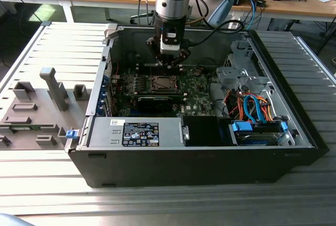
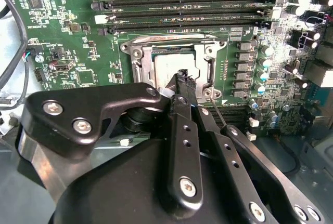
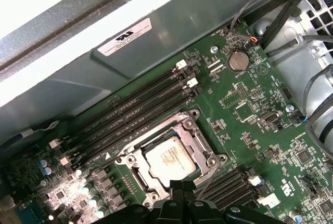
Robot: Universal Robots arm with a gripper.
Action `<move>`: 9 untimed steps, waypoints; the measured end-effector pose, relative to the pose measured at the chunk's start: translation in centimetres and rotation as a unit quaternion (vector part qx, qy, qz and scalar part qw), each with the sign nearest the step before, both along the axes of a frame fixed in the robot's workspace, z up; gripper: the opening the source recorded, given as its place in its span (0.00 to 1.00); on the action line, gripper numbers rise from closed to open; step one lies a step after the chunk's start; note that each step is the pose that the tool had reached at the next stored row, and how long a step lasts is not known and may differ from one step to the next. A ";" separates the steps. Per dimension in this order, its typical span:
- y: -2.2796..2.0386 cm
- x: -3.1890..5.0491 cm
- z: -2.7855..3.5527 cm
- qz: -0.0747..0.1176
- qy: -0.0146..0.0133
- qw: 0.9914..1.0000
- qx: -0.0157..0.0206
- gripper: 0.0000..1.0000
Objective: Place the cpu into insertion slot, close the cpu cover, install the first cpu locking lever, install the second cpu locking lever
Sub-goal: 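Install the first cpu locking lever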
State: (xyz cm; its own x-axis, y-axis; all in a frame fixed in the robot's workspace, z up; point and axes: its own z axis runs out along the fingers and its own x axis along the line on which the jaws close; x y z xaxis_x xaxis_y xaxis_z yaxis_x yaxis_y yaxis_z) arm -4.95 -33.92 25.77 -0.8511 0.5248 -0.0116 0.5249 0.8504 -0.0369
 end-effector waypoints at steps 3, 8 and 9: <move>0.00 0.00 0.00 0.002 0.000 1.000 0.000 0.11; 0.00 0.00 0.00 0.005 0.000 1.000 0.000 0.11; 0.00 0.00 0.00 0.006 0.000 1.000 0.000 0.11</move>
